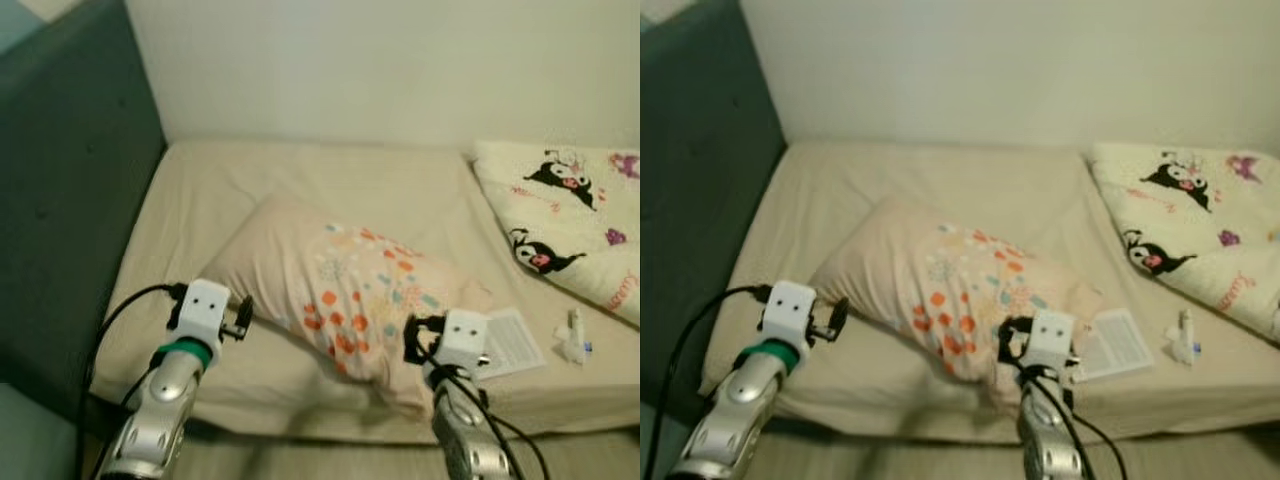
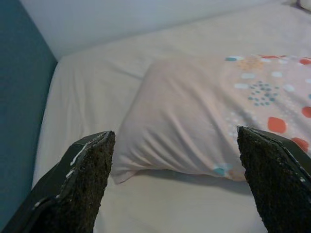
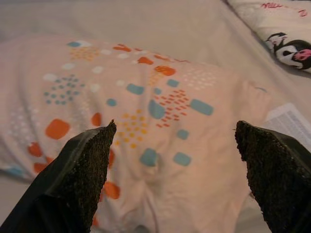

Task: Clean up the room

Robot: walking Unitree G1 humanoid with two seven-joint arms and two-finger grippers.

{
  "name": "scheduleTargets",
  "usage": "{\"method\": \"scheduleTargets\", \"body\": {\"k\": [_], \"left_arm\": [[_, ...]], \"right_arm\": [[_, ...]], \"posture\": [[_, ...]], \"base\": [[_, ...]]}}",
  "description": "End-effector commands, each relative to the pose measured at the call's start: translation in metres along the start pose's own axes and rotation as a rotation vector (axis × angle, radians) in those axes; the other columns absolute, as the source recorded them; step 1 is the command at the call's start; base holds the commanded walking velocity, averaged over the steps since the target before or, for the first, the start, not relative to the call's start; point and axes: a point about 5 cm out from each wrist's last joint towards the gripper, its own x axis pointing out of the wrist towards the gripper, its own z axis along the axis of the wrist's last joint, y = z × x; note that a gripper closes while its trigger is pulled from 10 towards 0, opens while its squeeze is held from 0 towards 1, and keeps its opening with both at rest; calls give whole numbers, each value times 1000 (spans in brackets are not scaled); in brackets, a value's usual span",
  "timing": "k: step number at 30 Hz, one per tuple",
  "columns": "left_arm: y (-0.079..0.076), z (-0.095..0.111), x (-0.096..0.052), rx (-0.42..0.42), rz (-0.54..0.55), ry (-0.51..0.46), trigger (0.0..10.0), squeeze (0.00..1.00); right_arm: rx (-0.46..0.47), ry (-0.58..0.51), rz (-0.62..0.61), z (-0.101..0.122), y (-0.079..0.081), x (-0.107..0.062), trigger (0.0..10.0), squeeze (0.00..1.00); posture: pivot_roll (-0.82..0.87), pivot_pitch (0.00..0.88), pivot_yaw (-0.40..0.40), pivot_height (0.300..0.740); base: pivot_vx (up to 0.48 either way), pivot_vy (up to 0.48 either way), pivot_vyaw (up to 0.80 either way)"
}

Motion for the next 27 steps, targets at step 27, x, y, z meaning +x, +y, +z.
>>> {"method": "scheduleTargets", "body": {"k": [27], "left_arm": [[-2, 0, -6, -5, 3, -13, 10000, 0]], "right_arm": [[4, 38, 1, -7, -3, 0, 10000, 0]], "posture": [[98, 9, 5, 740]], "base": [[216, 0, -178]]}}
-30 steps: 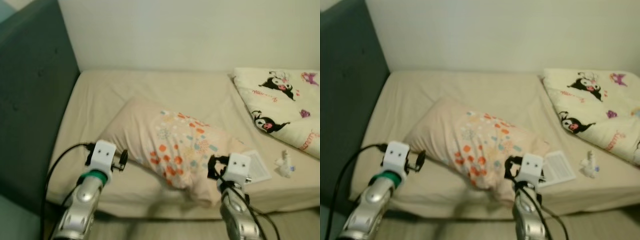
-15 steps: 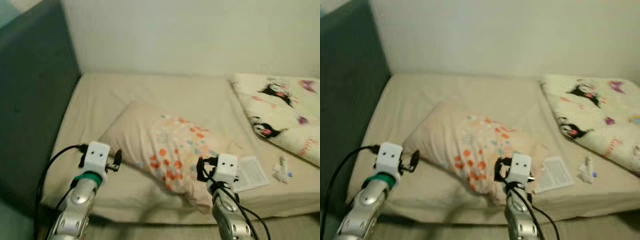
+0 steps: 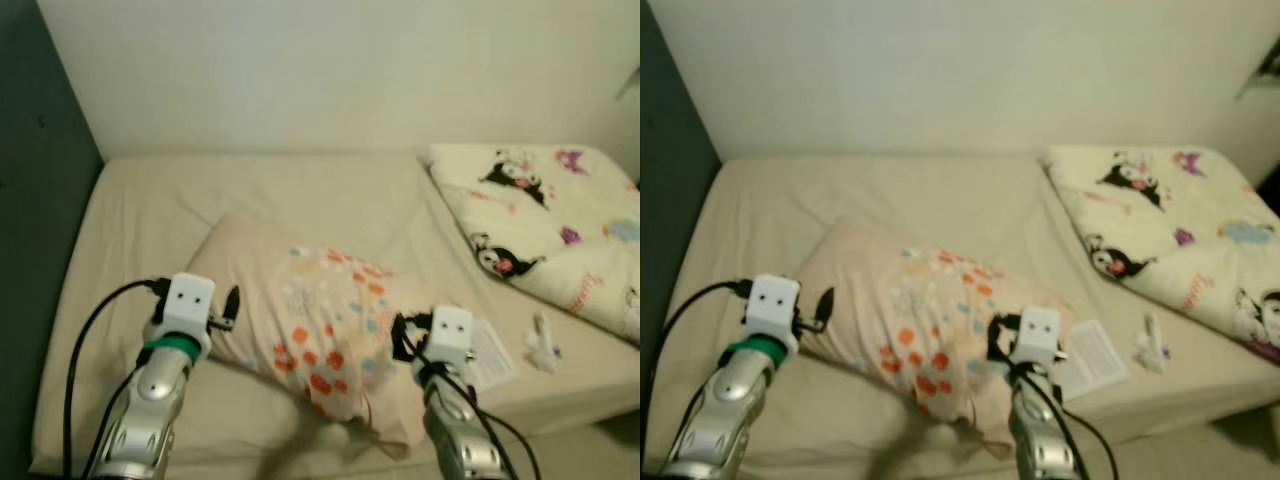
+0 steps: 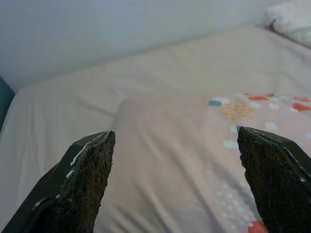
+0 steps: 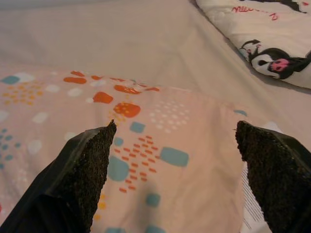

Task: Clean up the room

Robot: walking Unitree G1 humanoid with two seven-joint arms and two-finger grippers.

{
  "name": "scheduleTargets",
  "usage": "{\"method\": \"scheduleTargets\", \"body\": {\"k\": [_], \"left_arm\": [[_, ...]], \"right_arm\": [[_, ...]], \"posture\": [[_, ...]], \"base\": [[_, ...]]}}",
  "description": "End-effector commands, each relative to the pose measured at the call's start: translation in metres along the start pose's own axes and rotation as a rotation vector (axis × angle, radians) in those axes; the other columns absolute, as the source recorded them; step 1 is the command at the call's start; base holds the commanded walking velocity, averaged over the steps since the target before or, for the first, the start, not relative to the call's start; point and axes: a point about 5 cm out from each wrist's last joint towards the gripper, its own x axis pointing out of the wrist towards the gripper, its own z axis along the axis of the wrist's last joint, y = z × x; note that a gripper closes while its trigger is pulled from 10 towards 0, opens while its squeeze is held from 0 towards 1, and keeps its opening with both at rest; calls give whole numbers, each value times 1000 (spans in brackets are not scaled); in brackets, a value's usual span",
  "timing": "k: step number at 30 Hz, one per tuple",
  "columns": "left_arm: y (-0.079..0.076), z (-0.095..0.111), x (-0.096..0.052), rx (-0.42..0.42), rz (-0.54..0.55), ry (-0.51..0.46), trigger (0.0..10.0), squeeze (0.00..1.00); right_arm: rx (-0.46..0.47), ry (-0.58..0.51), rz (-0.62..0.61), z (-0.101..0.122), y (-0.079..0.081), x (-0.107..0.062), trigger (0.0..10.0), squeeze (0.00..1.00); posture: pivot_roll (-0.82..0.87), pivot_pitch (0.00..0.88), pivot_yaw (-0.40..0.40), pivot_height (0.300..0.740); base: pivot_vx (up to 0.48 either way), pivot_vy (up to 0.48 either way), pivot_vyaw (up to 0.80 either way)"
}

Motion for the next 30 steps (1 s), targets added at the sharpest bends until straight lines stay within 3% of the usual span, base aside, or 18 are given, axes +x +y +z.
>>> {"method": "scheduleTargets", "body": {"k": [1, 19, 24, 27, 28, 30], "left_arm": [[-1, -4, -2, 3, -1, 17, 10000, 0], [5, -8, -7, 11, 52, 42, 10000, 0], [6, -7, -8, 115, 59, 34, 10000, 0], [6, -9, -8, 76, 65, 50, 10000, 0], [8, -12, -8, 22, 84, 72, 10000, 0], [8, -12, -8, 20, 87, 74, 10000, 0]], "right_arm": [[7, 33, -13, -9, -4, -3, 10000, 0], [12, 50, -7, -14, 1, -6, 10000, 0], [8, 53, 1, -15, 1, -7, 10000, 0], [7, 53, 2, -14, 2, -6, 10000, 0], [7, 51, 3, -13, 2, -5, 10000, 0], [7, 50, 4, -13, 2, -4, 10000, 0]], "posture": [[98, 9, 5, 740], [113, 26, 1, 740], [114, 20, -2, 740], [118, 20, -7, 740], [118, 20, -7, 740], [121, 20, -10, 740]], "base": [[0, 0, 0], [0, 0, 0], [0, -288, 0], [0, -480, 0], [0, 0, 0], [0, 0, 0]]}}
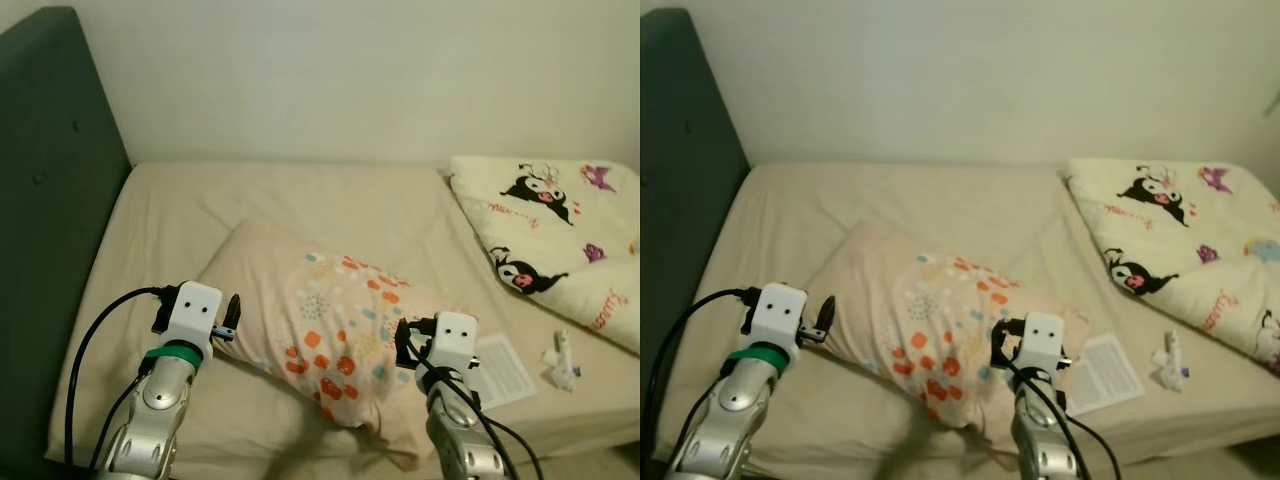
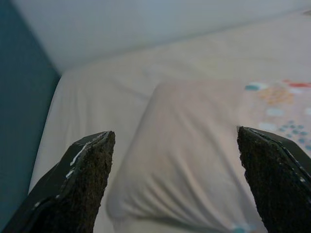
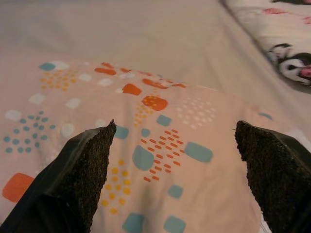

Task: Clean up the room

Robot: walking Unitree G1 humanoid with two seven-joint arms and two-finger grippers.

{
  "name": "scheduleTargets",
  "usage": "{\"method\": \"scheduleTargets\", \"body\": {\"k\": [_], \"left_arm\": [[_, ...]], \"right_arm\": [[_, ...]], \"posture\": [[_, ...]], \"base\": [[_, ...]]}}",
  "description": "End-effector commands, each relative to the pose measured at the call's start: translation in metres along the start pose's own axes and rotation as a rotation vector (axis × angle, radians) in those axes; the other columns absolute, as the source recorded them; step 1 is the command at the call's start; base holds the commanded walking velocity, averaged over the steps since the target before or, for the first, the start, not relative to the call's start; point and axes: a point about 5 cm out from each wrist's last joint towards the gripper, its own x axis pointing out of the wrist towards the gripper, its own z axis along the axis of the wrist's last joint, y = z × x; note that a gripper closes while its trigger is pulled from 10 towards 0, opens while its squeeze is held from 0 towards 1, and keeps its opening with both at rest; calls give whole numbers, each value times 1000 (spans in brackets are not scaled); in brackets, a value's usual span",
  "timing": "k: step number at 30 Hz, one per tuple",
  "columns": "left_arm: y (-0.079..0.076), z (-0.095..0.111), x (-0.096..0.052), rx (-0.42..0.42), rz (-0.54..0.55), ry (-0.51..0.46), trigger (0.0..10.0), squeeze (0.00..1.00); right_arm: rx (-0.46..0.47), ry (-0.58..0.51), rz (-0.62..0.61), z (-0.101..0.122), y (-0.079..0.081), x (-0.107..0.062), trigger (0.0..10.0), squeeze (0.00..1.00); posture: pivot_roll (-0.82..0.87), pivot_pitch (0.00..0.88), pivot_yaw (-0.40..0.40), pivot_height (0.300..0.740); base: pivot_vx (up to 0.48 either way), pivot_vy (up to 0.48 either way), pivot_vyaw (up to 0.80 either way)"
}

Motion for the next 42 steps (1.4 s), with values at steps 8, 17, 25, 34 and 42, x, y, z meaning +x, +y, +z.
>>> {"method": "scheduleTargets", "body": {"k": [8, 17, 25, 34, 42], "left_arm": [[0, -3, -3, 8, -7, 15, 10000, 0], [3, -1, 0, 18, -18, 19, 10000, 0], [6, -1, 0, 34, -24, 24, 10000, 0], [8, -3, -2, 37, -22, 31, 10000, 0], [7, -1, -1, 40, -29, 30, 10000, 0]], "right_arm": [[-5, 9, -5, -1, -4, 2, 10000, 0], [42, -1, -18, 2, -2, 3, 10000, 0], [50, 3, -27, 2, -4, 6, 10000, 0], [50, 12, -18, 3, -2, 8, 10000, 0], [50, 16, -15, 2, -2, 8, 10000, 0]], "posture": [[129, 31, -18, 740], [148, 31, -29, 730], [154, 30, -31, 690], [163, 37, -34, 650], [160, 36, -33, 625]], "base": [[0, 0, 0], [0, 0, 0], [0, 0, 0], [0, 0, 0], [0, 0, 0]]}}
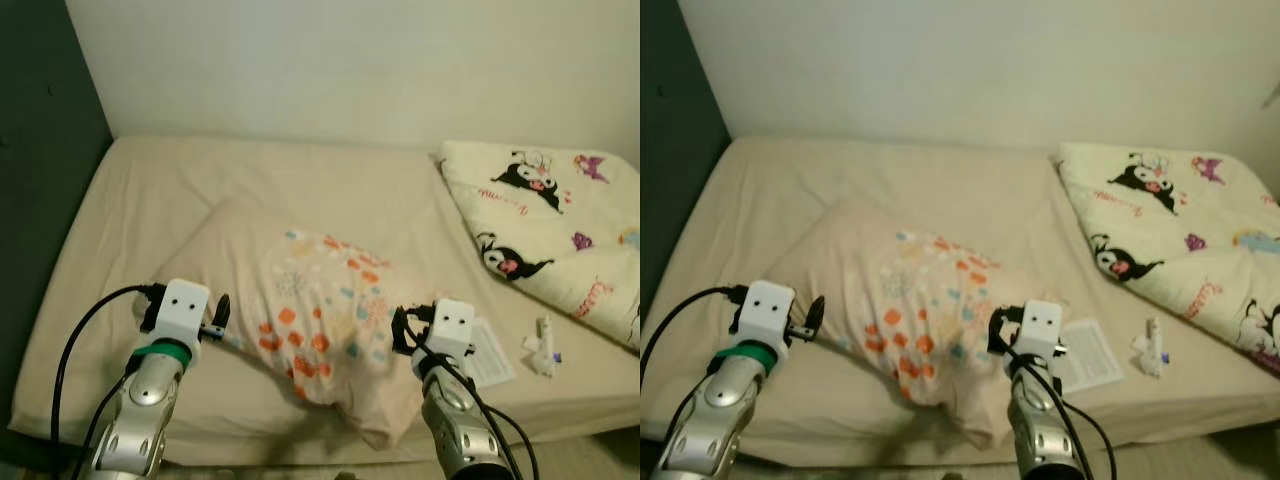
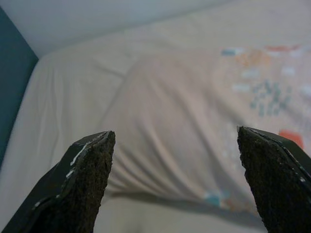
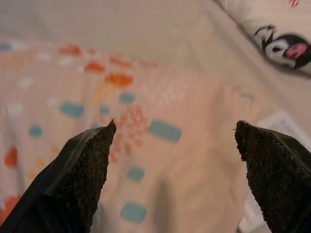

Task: Clean up the room

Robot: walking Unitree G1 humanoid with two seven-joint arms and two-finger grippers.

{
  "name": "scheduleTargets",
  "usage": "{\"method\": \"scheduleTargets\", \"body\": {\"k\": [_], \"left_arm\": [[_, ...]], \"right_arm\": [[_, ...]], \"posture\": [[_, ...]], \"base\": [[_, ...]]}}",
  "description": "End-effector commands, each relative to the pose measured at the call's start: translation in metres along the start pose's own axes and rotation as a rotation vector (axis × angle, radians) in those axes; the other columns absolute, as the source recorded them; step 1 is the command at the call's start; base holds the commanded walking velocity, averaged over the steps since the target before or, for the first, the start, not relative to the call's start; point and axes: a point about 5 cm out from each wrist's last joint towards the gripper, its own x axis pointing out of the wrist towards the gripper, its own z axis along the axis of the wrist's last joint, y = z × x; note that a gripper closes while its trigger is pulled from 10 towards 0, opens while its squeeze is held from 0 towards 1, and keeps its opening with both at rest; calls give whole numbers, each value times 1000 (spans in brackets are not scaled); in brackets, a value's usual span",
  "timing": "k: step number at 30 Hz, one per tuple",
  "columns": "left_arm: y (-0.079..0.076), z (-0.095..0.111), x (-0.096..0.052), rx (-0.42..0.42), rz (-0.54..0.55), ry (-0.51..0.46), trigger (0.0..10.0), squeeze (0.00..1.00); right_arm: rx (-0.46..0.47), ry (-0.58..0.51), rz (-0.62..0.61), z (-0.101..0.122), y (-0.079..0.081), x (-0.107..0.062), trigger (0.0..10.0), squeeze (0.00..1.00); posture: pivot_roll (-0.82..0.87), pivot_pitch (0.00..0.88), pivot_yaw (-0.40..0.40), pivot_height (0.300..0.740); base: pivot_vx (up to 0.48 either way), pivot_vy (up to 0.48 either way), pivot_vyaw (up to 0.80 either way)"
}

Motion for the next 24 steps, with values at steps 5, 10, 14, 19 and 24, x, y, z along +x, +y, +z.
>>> {"method": "scheduleTargets", "body": {"k": [5, 10, 14, 19, 24], "left_arm": [[-1, -4, -3, 3, -2, 21, 10000, 0], [1, -6, -4, 6, 8, 27, 10000, 0], [1, -6, -4, 6, 12, 27, 10000, 0], [7, -5, -2, 16, 38, 18, 10000, 0], [14, -3, -1, 27, 68, 8, 10000, 0]], "right_arm": [[-3, 42, 14, -10, -3, -1, 10000, 0], [-14, 38, 35, -8, -2, 1, 10000, 0], [-31, 21, 42, -1, -4, 6, 10000, 0], [-75, -17, 20, 18, -20, 20, 10000, 0], [-107, -30, -28, 32, -38, 30, 10000, 0]], "posture": [[164, 34, -40, 605], [164, 34, -40, 595], [164, 34, -40, 595], [169, 37, -54, 595], [169, 40, -61, 595]], "base": [[0, 0, 0], [0, 0, 0], [0, 0, 0], [0, 0, 0], [0, 0, 0]]}}
